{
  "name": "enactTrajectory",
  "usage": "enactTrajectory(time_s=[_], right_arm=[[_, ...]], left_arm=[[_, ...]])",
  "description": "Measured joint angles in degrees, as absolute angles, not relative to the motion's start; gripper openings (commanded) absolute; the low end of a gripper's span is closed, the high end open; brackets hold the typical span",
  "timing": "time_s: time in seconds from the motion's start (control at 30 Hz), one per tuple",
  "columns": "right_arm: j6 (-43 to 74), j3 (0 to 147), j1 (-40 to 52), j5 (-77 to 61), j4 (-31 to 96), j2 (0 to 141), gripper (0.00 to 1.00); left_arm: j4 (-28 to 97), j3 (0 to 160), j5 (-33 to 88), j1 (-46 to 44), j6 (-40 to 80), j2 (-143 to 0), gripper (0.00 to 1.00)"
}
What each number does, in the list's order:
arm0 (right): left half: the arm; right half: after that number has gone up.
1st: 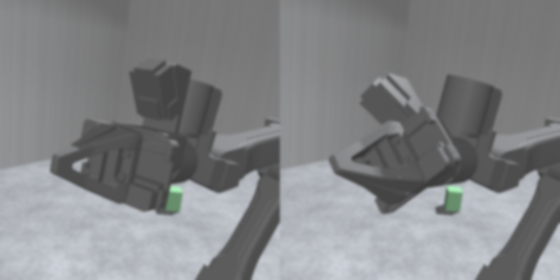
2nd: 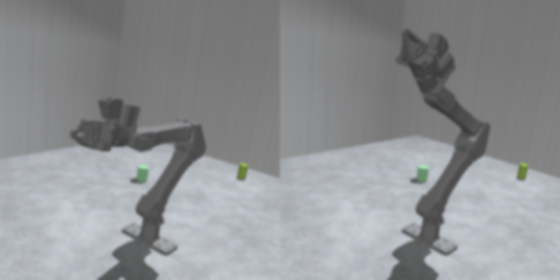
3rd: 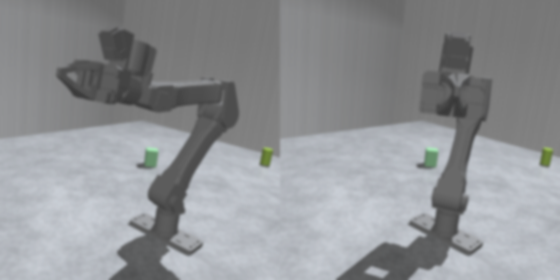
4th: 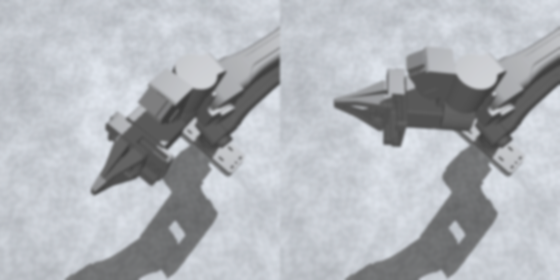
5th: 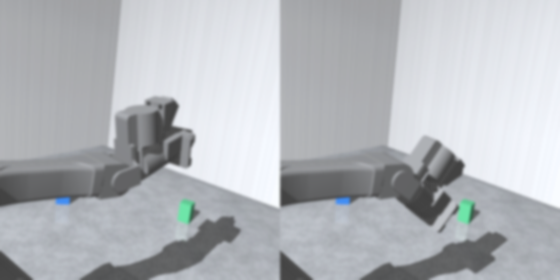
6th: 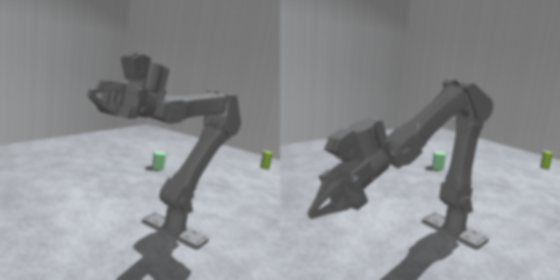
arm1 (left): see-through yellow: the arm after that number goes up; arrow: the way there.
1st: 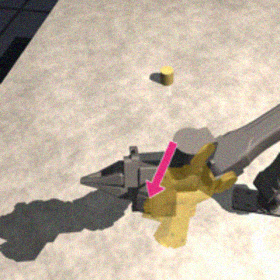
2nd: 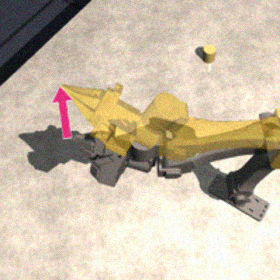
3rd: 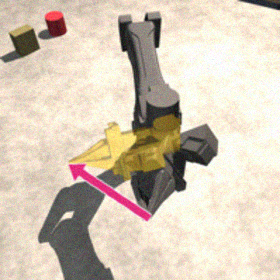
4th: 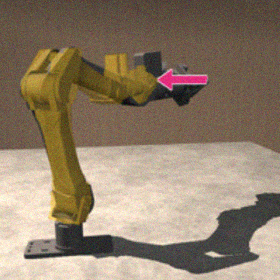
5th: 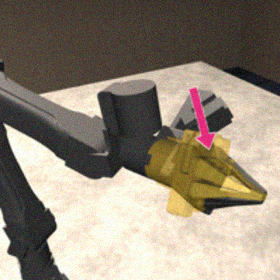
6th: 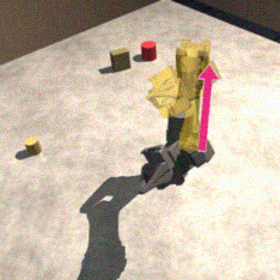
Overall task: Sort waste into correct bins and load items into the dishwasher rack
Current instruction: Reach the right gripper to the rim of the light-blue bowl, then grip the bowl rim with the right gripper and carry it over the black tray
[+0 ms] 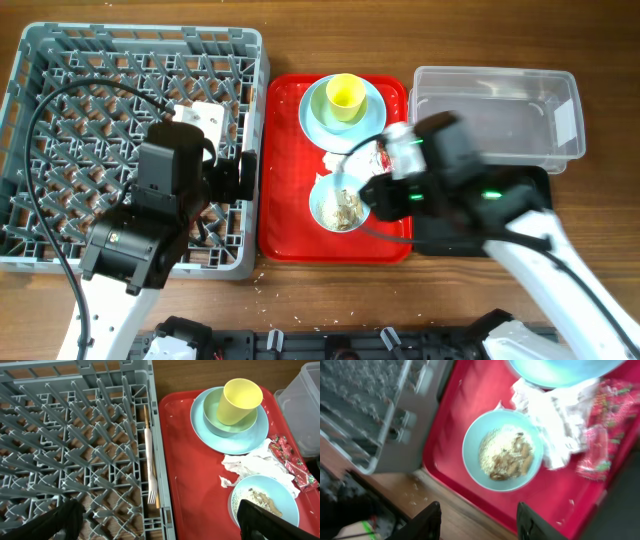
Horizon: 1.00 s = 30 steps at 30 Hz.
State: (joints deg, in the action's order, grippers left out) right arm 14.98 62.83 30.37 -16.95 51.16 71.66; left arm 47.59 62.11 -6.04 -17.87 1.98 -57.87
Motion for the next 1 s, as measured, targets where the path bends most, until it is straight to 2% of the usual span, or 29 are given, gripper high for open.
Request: enactTrajectory(time_s=[0.03,0.17,0.47,0.53,0.6,0.63,0.93,1.0], right_arm=[[16.71,62.83,35.46,-13.34,49.06,76.03,0.49],[19.53,62.83,41.06,-8.23,43.77,85.52,0.49],[20.58,62.83,44.60,-7.42,33.45,100.27,0.47],[20.73,62.83,44.73,-7.42,31.83,101.32,0.42],[20.91,62.83,44.75,-7.44,31.18,101.69,0.32],[21.12,62.83,44.75,-7.44,31.20,101.71,0.24],[22.74,62.06,45.12,-9.26,30.98,101.80,0.23],[23.44,61.67,45.36,-9.41,30.96,101.80,0.17]], left_arm=[[47.59,62.11,-6.07,-17.87,1.98,-57.87,1.00],[47.57,62.11,-6.04,-17.87,1.98,-57.87,1.00],[47.57,62.11,-6.07,-17.87,1.98,-57.87,1.00],[47.59,62.11,-6.07,-17.87,1.98,-57.87,1.00],[47.57,62.11,-6.07,-17.87,1.98,-57.87,1.00],[47.57,62.11,-6.07,-17.87,1.98,-57.87,1.00],[47.57,62.11,-6.07,-17.87,1.98,-57.87,1.00],[47.57,62.11,-6.07,-17.87,1.98,-57.87,1.00]])
